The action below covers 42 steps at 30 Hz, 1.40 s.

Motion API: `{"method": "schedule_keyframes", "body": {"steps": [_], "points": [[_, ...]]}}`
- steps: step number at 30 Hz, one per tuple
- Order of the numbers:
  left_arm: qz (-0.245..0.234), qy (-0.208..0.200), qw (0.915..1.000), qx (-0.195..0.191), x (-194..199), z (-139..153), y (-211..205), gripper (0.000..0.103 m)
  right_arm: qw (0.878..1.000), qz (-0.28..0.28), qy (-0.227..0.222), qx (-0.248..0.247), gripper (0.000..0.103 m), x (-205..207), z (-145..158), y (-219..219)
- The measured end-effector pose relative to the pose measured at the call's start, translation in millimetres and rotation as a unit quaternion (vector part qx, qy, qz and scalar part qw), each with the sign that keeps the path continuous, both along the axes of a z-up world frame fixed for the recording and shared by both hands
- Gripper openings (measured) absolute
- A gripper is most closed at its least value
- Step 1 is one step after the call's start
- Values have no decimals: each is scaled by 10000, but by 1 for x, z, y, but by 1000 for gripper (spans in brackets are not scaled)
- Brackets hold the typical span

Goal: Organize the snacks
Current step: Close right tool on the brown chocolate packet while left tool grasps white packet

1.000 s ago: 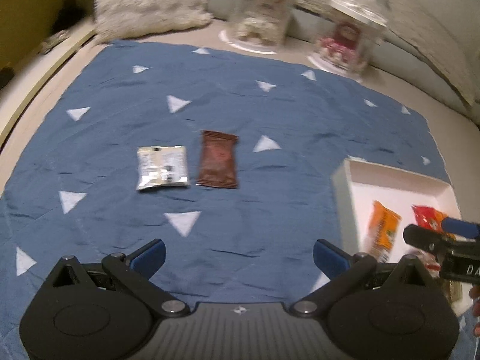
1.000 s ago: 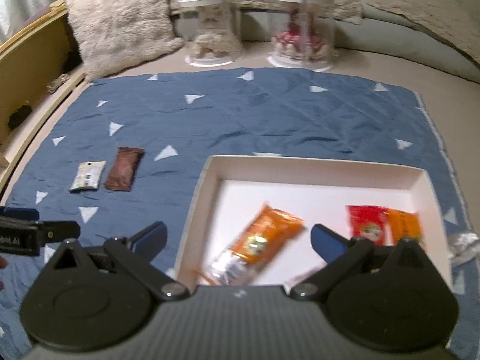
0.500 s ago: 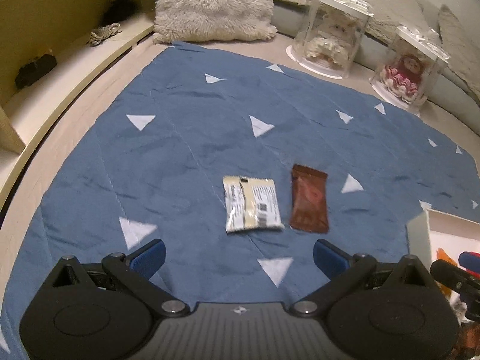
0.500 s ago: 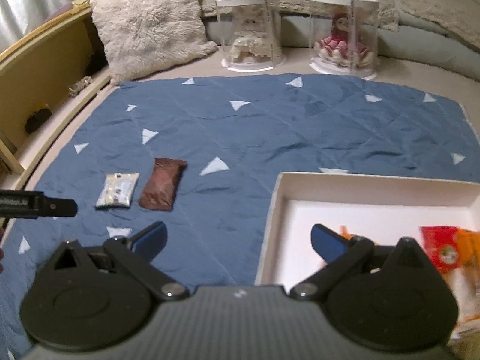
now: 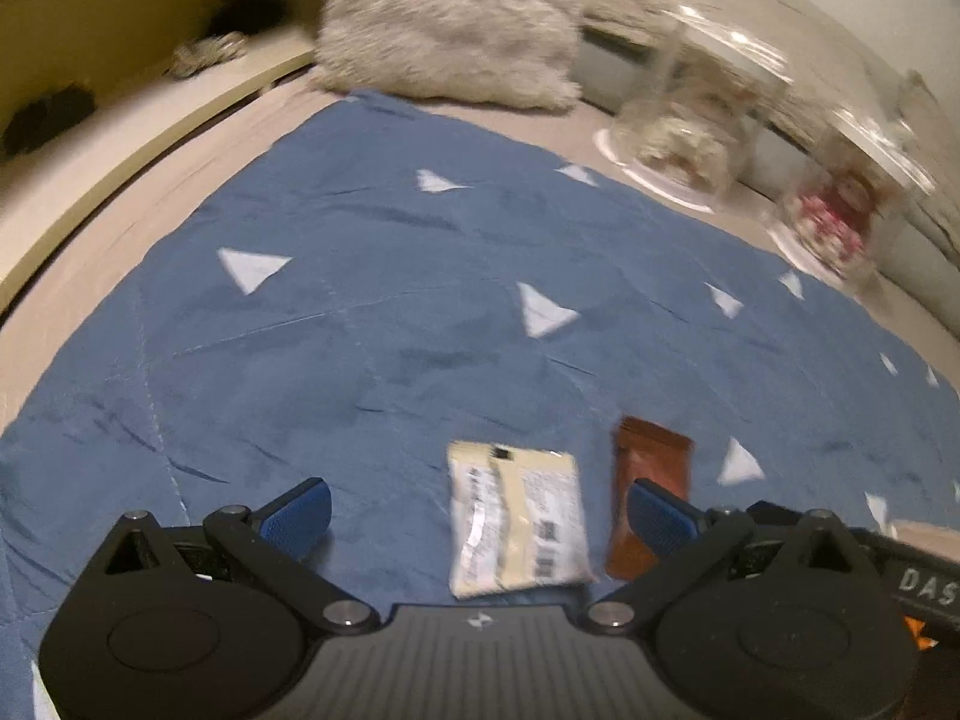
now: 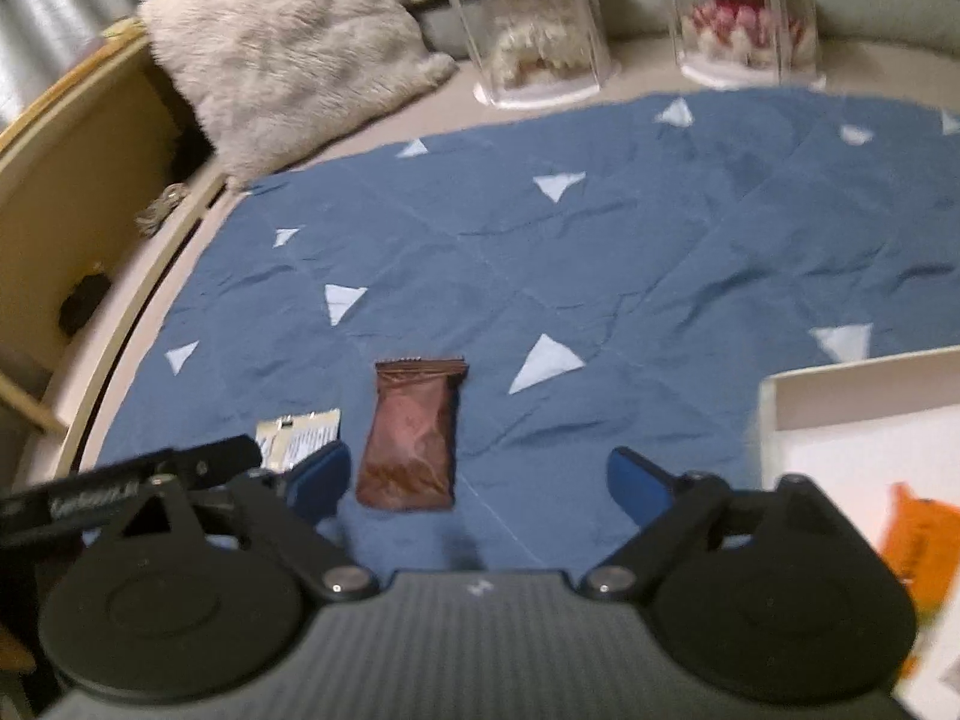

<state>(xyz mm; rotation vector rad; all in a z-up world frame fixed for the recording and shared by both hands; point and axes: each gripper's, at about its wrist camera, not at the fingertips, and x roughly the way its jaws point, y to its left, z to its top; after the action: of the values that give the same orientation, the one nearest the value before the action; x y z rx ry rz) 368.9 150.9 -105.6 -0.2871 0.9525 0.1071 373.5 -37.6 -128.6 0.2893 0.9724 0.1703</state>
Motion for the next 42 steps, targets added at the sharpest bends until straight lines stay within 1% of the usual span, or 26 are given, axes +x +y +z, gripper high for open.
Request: {"method": "schedule_keyframes", "body": {"steps": [3, 8, 11, 13, 15, 17, 22, 24, 26, 28, 31, 35, 39, 42], "points": [[248, 53, 9995, -167, 5, -10, 16, 103, 10000, 9, 22, -45, 88, 17, -15, 16], [329, 126, 9988, -335, 10, -18, 22, 103, 9996, 197, -3, -222, 81, 29, -40, 42], [263, 152, 9990, -339, 12, -20, 14, 103, 9989, 336, -26, -327, 81, 31, -48, 55], [315, 318, 9988, -189, 16, -22, 6, 103, 9973, 502, -145, -514, 81, 28, -49, 64], [273, 417, 9987, -134, 19, -24, -3, 103, 9959, 546, -211, -695, 76, 27, -50, 70], [203, 480, 9986, -62, 21, -24, -10, 103, 9950, 513, -242, -821, 55, 27, -50, 69], [155, 613, 9978, 197, 25, -28, -24, 102, 9925, 619, -329, -999, 49, 22, -53, 57], [133, 625, 9973, 363, 26, -30, -30, 94, 9915, 647, -348, -1071, 48, 20, -53, 52], [126, 629, 9963, 577, 26, -31, -35, 74, 9905, 673, -367, -1142, 46, 13, -51, 45], [28, 615, 9951, 776, 28, -31, -39, 67, 9899, 683, -368, -1189, 46, 11, -51, 42], [-74, 598, 9945, 855, 29, -28, -42, 58, 9899, 639, -349, -1214, 46, 7, -49, 37], [-145, 540, 9953, 797, 24, -21, -42, 53, 9905, 585, -350, -1191, 46, -1, -44, 29], [-180, 427, 9958, 787, 17, -7, -45, 53, 9905, 601, -417, -1164, 46, -6, -36, 27], [-262, 310, 9957, 836, 7, 8, -51, 53, 9905, 619, -505, -1122, 46, -14, -25, 26]]}}
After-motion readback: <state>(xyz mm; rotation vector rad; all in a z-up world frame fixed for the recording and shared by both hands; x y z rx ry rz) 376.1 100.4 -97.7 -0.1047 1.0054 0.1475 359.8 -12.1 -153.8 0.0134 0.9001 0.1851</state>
